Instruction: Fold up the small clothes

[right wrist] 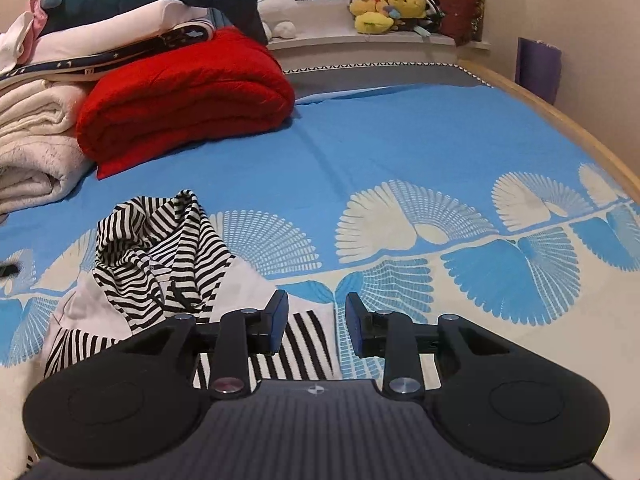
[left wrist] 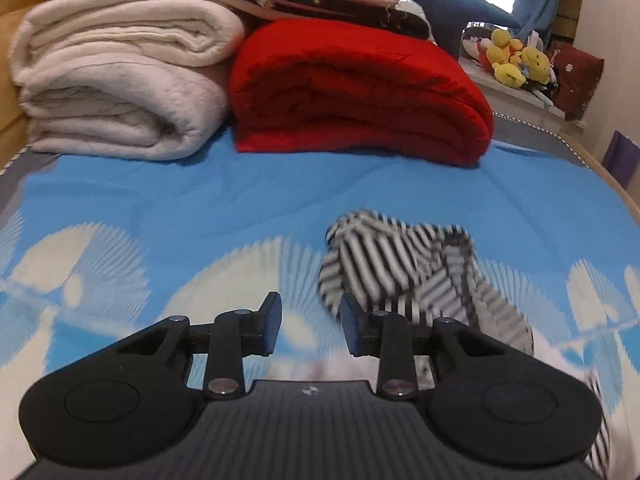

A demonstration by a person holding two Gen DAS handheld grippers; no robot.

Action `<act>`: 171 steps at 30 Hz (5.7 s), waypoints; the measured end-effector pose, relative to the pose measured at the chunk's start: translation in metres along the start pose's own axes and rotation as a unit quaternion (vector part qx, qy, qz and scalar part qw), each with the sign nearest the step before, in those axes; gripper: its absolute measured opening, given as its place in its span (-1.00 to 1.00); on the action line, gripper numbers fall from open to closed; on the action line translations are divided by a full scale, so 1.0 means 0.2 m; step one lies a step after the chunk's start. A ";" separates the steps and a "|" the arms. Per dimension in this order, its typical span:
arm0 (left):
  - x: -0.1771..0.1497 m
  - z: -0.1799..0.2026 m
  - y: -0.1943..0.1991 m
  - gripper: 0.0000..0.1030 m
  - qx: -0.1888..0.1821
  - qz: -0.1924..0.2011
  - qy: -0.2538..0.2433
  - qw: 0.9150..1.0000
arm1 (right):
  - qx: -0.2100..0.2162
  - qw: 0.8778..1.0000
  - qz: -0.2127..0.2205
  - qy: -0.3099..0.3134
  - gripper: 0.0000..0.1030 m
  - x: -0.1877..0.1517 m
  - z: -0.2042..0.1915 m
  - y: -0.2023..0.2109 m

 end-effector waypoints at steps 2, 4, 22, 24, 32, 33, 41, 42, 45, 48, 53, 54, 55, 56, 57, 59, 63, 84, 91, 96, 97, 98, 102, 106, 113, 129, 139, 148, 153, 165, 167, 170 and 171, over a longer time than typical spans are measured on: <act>0.11 0.02 -0.16 -0.31 0.000 -0.001 0.001 1.000 | -0.001 1.000 -0.003 -0.004 -0.37 0.01 0.03 -0.01; 0.21 0.04 -0.35 -0.30 0.003 -0.011 0.000 1.000 | -0.004 1.000 -0.005 -0.010 -0.37 0.01 0.06 -0.02; 0.33 0.21 -1.08 -0.95 -0.023 -0.119 0.067 0.990 | -0.002 0.999 -0.022 -0.025 -0.37 0.04 0.10 -0.10; 0.34 0.25 -0.97 -0.96 -0.031 -0.095 0.036 0.994 | 0.002 0.999 -0.023 -0.028 -0.37 0.05 0.09 -0.10; 0.07 0.52 0.12 -0.96 -0.181 0.048 -0.133 0.973 | 0.009 0.999 -0.012 -0.044 -0.37 0.09 0.09 -0.06; -0.03 0.56 0.31 -0.96 -0.212 0.055 -0.156 0.963 | 0.011 0.999 -0.009 -0.049 -0.37 0.09 0.09 -0.04; -0.85 0.59 1.07 -0.85 -0.314 -0.122 -0.231 0.913 | 0.036 0.996 0.025 -0.080 -0.37 0.06 0.05 0.11; -0.85 0.55 1.08 -0.61 -0.307 -0.109 -0.199 0.924 | 0.041 0.995 0.023 -0.084 -0.37 0.06 0.05 0.12; -0.83 0.41 1.02 -0.41 -0.277 -0.087 -0.079 0.954 | 0.056 0.994 0.001 -0.096 -0.37 0.02 0.06 0.11; -0.86 0.26 0.75 -0.42 -0.173 -0.140 0.054 0.973 | 0.082 0.988 -0.050 -0.118 -0.37 -0.05 0.09 0.05; -0.89 0.14 0.41 -0.42 -0.157 -0.215 0.190 0.945 | 0.089 0.981 -0.149 -0.082 -0.37 -0.24 0.05 -0.12; -0.90 0.14 0.38 -0.42 -0.162 -0.224 0.194 0.941 | 0.093 0.978 -0.166 -0.086 -0.36 -0.28 0.04 -0.15; -0.92 0.16 0.36 -0.42 -0.168 -0.231 0.197 0.938 | 0.105 0.973 -0.186 -0.093 -0.36 -0.32 0.03 -0.18; -0.94 0.18 0.34 -0.42 -0.174 -0.236 0.198 0.935 | 0.116 0.968 -0.200 -0.096 -0.36 -0.35 0.00 -0.21; -0.94 0.20 0.32 -0.42 -0.179 -0.239 0.198 0.934 | 0.123 0.965 -0.210 -0.094 -0.36 -0.38 -0.02 -0.23; -0.97 0.27 0.30 -0.41 -0.182 -0.242 0.193 0.933 | 0.128 0.963 -0.223 -0.080 -0.36 -0.42 -0.09 -0.26; -1.01 0.33 0.25 -0.39 -0.163 -0.253 0.181 0.936 | 0.110 0.967 -0.231 -0.012 -0.37 -0.51 -0.21 -0.33; -0.61 -0.08 0.72 -0.98 -0.170 -0.041 0.205 0.963 | 0.291 0.926 -0.051 -0.235 -0.99 -0.13 0.14 0.00; -0.84 -0.09 0.49 -0.57 -0.145 -0.212 0.204 0.945 | 0.104 0.947 -0.250 -0.175 -0.90 -0.43 0.20 -0.28; -0.86 -0.11 0.43 -0.05 -0.140 -0.213 0.249 0.934 | 0.125 0.947 -0.221 -0.195 -0.37 -0.39 0.16 -0.28; -0.89 -0.09 0.41 -0.05 -0.142 -0.220 0.254 0.931 | 0.130 0.948 -0.219 -0.192 -0.36 -0.39 0.15 -0.28; -0.89 -0.09 0.37 -0.05 -0.144 -0.226 0.258 0.928 | 0.131 0.948 -0.223 -0.186 -0.36 -0.40 0.13 -0.29; -0.95 -0.06 0.30 -0.10 -0.136 -0.241 0.262 0.924 | 0.123 0.946 -0.250 -0.168 -0.36 -0.47 0.06 -0.36; -0.93 -0.04 0.31 -0.88 -0.150 -0.212 0.252 0.932 | 0.115 0.953 -0.237 -0.153 -0.92 -0.49 0.02 -0.37; -0.80 -0.08 0.48 -0.90 -0.156 -0.140 0.221 0.953 | 0.174 0.961 -0.115 -0.184 -0.94 -0.31 0.07 -0.13; -0.91 0.14 0.39 -0.59 -0.124 -0.199 0.098 0.967 | 0.114 0.983 -0.121 -0.078 -0.63 -0.39 -0.06 -0.18; -1.03 0.14 0.36 -0.60 -0.099 -0.225 0.060 0.967 | 0.105 0.976 -0.182 -0.056 -0.57 -0.56 -0.09 -0.31; -0.88 0.12 0.95 -0.57 -0.061 -0.067 -0.014 0.996 | 0.091 0.990 -0.091 -0.056 -0.53 -0.42 -0.09 0.12; -0.92 0.08 1.42 -0.56 -0.032 0.024 -0.039 0.998 | 0.127 0.991 0.036 -0.038 -0.44 -0.34 -0.02 0.68; -1.62 -0.01 1.83 -0.35 -0.050 -0.013 0.043 0.998 | 0.052 0.996 0.021 -0.072 -0.16 -1.02 0.46 1.05; -1.71 -0.05 1.75 -0.34 -0.066 -0.051 0.077 0.994 | 0.039 0.995 -0.007 -0.087 -0.16 -1.13 0.52 0.99; -1.82 -0.08 1.62 -0.31 -0.048 -0.092 0.085 0.991 | 0.024 0.993 -0.048 -0.101 -0.16 -1.23 0.56 0.92; -1.85 -0.09 1.58 -0.22 -0.043 -0.108 0.092 0.989 | 0.032 0.991 -0.063 -0.111 -0.15 -1.26 0.58 0.89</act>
Point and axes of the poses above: each gripper's, at about its wrist camera, not at the fingertips, and y roughly against the way its jaws point, z to its right, x to its top, the point moved 2 cm from there along -y, roughly the way its jaws point, and after that the axes turned 4 degrees about -y, right-handed, at the moved point
